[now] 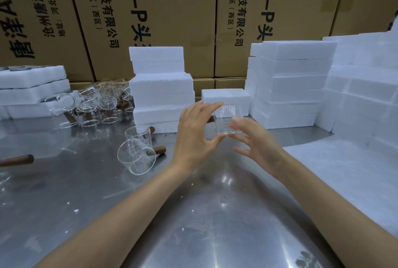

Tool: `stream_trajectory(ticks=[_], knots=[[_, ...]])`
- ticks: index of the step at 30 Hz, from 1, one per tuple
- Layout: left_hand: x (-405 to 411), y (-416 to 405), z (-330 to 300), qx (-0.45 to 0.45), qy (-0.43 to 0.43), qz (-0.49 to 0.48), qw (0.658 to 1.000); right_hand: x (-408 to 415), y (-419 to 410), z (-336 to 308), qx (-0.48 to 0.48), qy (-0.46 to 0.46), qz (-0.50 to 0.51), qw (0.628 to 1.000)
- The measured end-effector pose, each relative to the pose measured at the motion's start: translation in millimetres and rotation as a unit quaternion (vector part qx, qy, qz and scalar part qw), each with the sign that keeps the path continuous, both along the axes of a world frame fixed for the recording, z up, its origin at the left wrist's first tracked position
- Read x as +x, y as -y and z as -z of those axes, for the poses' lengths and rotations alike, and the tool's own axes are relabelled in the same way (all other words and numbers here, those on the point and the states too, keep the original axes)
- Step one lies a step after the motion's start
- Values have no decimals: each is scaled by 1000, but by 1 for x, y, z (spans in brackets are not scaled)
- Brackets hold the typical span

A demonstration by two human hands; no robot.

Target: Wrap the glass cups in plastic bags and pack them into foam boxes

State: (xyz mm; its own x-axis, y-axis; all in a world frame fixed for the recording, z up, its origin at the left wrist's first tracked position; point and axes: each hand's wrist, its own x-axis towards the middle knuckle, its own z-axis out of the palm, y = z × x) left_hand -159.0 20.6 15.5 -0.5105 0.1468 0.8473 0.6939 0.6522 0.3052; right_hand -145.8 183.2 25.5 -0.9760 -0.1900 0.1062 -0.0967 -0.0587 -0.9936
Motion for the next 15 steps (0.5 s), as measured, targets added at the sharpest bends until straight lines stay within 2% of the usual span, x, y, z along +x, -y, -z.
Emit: stream_trajectory(ticks=[4, 8, 11, 15], knots=[[3, -6, 1, -35, -23, -37, 998, 6, 8, 2, 58, -14, 52, 997], [4, -7, 1, -54, -42, -32, 997, 6, 8, 1, 95, -26, 103, 990], [5, -7, 1, -30, -25, -20, 999, 4, 6, 0, 64, -2, 117, 991], [5, -4, 6, 38, 28, -1, 999, 3, 5, -4, 11, 36, 85, 996]])
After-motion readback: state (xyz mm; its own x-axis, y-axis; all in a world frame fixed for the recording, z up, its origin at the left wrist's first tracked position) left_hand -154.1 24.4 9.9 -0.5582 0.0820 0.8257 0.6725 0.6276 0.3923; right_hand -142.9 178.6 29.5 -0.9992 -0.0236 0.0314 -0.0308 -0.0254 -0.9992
